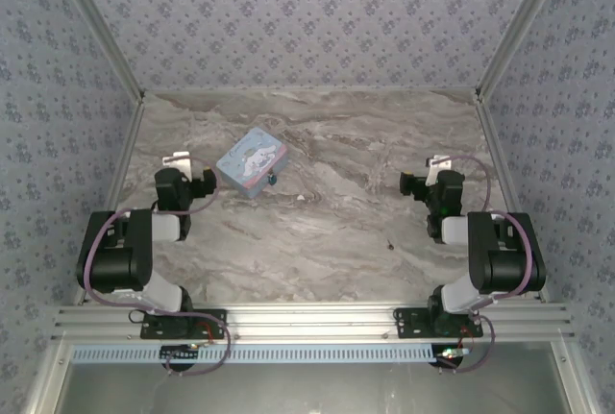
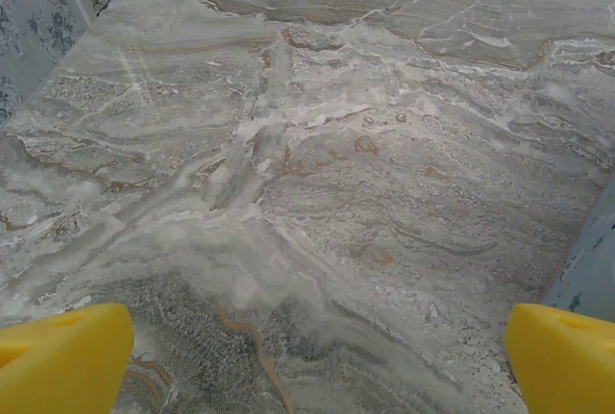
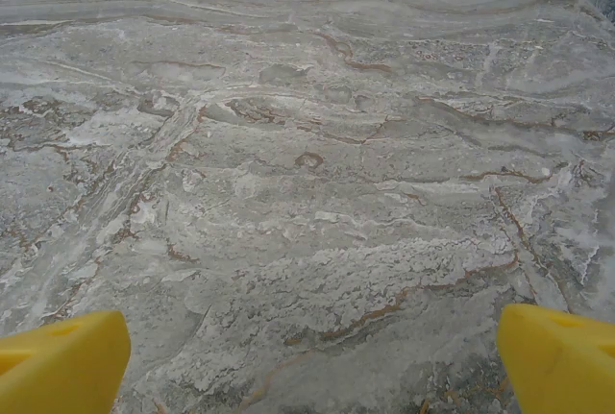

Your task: Unlock a padlock with a key

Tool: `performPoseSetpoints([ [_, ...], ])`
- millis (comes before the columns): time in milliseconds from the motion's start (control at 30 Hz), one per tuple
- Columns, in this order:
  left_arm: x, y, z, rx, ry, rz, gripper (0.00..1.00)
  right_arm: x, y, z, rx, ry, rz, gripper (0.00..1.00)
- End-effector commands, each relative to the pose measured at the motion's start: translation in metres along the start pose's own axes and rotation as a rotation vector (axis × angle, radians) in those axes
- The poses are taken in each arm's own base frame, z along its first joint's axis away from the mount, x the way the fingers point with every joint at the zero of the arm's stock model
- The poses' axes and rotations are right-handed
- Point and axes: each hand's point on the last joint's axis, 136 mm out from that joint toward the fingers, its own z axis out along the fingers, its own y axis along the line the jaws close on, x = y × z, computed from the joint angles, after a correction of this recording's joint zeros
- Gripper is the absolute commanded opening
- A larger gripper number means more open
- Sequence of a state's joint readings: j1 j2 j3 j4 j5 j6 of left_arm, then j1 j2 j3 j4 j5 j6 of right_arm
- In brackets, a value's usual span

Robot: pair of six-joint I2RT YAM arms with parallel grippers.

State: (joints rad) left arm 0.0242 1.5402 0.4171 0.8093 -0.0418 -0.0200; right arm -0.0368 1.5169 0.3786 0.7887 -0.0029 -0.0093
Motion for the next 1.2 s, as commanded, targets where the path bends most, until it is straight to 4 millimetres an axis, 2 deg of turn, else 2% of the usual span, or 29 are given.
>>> performPoseSetpoints([
  [0,-0.002,-0.002,-0.001,0.004,-0.006,-0.005,0.99,-0.006,-0.003,0.002,0.011,-0.011,-0.011,1.00],
  [767,-0.005,-0.002,-0.003,0.006,-0.007,-0.008,0.99,-0.009,-0.004,0.000,-0.003,-0.009,0.004,1.00],
  [867,-0.022,0.000,-0.016,-0.014,-0.026,-0.005,0.99,-0.031,-0.007,-0.009,0.002,0.037,0.030,1.00],
  [967,-0.042,0.001,-0.036,-0.034,-0.044,-0.018,0.99,-0.050,-0.001,-0.028,-0.026,0.044,0.057,1.00],
  [1100,-0.070,0.004,-0.062,-0.051,-0.006,-0.201,0.99,-0.061,0.009,-0.055,-0.049,0.092,0.105,1.00],
  [1167,-0.078,-0.002,-0.071,-0.019,0.036,-0.304,0.99,-0.061,0.018,-0.071,-0.065,0.142,0.150,1.00],
])
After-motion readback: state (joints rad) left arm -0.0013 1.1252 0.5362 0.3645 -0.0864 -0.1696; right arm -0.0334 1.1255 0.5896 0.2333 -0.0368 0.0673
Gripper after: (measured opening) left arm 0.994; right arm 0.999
